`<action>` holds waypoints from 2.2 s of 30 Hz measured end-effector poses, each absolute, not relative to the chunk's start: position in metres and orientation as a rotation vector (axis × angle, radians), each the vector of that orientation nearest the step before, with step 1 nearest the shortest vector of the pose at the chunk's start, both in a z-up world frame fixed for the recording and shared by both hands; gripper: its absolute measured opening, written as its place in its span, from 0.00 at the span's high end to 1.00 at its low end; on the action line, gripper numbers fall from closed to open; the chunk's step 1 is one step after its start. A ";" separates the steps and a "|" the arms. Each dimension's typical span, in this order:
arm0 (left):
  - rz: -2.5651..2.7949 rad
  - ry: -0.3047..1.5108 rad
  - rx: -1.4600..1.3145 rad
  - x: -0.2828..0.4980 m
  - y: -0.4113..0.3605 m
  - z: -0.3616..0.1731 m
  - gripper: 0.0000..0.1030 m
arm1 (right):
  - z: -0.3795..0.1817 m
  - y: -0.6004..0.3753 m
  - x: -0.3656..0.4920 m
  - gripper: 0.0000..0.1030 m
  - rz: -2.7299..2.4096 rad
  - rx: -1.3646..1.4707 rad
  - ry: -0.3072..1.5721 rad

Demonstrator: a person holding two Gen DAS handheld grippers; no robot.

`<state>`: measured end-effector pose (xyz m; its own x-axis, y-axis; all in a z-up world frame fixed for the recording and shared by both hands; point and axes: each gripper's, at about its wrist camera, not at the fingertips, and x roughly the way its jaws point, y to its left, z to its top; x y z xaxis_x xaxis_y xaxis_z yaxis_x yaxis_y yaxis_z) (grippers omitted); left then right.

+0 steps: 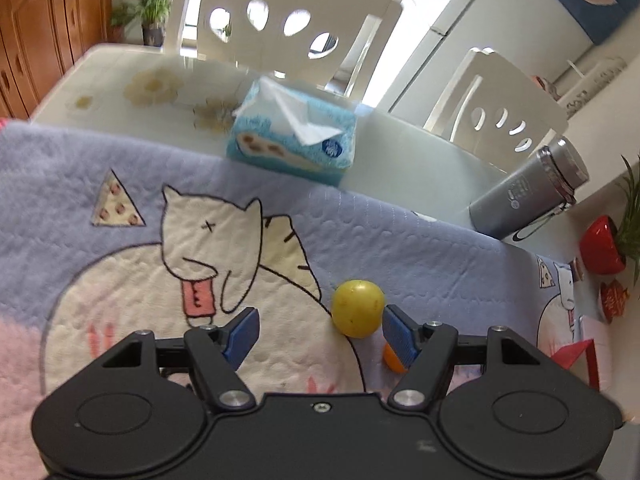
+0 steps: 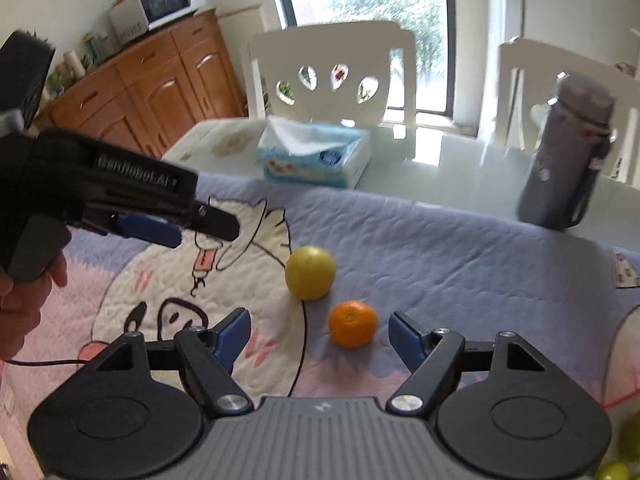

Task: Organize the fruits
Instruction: 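Grasp the yellow citrus with the left tool while the right tool grasps the mandarin, then carry the citrus and mandarin into the box and open both tools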

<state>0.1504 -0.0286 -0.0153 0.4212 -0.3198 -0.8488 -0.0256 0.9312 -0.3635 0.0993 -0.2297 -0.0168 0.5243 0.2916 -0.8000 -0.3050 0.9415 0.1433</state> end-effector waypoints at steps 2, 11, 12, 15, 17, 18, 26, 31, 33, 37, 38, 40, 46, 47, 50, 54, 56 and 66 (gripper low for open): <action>-0.193 1.161 -0.366 0.162 -0.032 -0.027 0.22 | -0.030 -0.228 0.106 0.23 0.353 -0.007 0.979; -0.217 1.269 -0.505 0.194 -0.052 -0.074 0.22 | -0.079 -0.235 0.146 0.25 0.322 0.070 1.074; -0.210 1.280 -0.515 0.196 -0.053 -0.079 0.22 | -0.083 -0.236 0.149 0.26 0.315 0.079 1.076; -0.214 1.291 -0.501 0.201 -0.061 -0.088 0.24 | -0.089 -0.238 0.151 0.38 0.328 0.105 1.066; -0.214 1.255 -0.458 0.200 -0.067 -0.087 0.38 | -0.089 -0.240 0.152 0.52 0.309 0.105 1.066; -0.229 1.232 -0.469 0.199 -0.068 -0.085 0.46 | -0.087 -0.244 0.151 0.60 0.309 0.132 1.064; -0.226 1.195 -0.463 0.181 -0.066 -0.068 0.47 | -0.073 -0.289 0.129 0.60 0.263 0.373 1.034; -0.286 1.136 -0.465 0.164 -0.068 -0.039 0.47 | -0.053 -0.318 0.098 0.60 0.217 0.489 0.993; -0.324 1.107 -0.464 0.158 -0.075 -0.025 0.47 | -0.038 -0.330 0.084 0.60 0.210 0.497 0.954; -0.412 1.043 -0.427 0.148 -0.103 0.006 0.47 | -0.007 -0.359 0.057 0.60 0.157 0.514 0.869; -0.440 1.030 -0.421 0.145 -0.112 0.013 0.47 | -0.002 -0.367 0.051 0.60 0.139 0.524 0.850; -0.497 1.010 -0.411 0.140 -0.129 0.026 0.47 | 0.007 -0.386 0.033 0.60 0.088 0.533 0.807; -0.641 0.999 -0.344 0.121 -0.198 0.041 0.47 | 0.023 -0.455 -0.021 0.60 -0.128 0.466 0.741; -0.663 1.004 -0.323 0.117 -0.213 0.041 0.47 | 0.024 -0.470 -0.032 0.60 -0.162 0.470 0.733; -0.723 1.009 -0.246 0.103 -0.252 0.038 0.47 | 0.023 -0.514 -0.066 0.60 -0.268 0.504 0.715; -0.766 1.039 -0.161 0.089 -0.298 0.026 0.47 | 0.014 -0.558 -0.107 0.60 -0.379 0.590 0.689; -0.766 1.042 -0.114 0.084 -0.313 0.019 0.47 | 0.005 -0.574 -0.124 0.60 -0.403 0.644 0.684; -0.682 1.078 -0.046 0.076 -0.341 -0.005 0.47 | -0.035 -0.560 -0.107 0.60 -0.355 0.608 0.847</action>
<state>0.0759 -0.3412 -0.0054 0.2912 -0.5333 -0.7942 0.4899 0.7962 -0.3551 -0.1065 -0.5605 -0.0353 0.6190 -0.0545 -0.7835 0.5200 0.7761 0.3568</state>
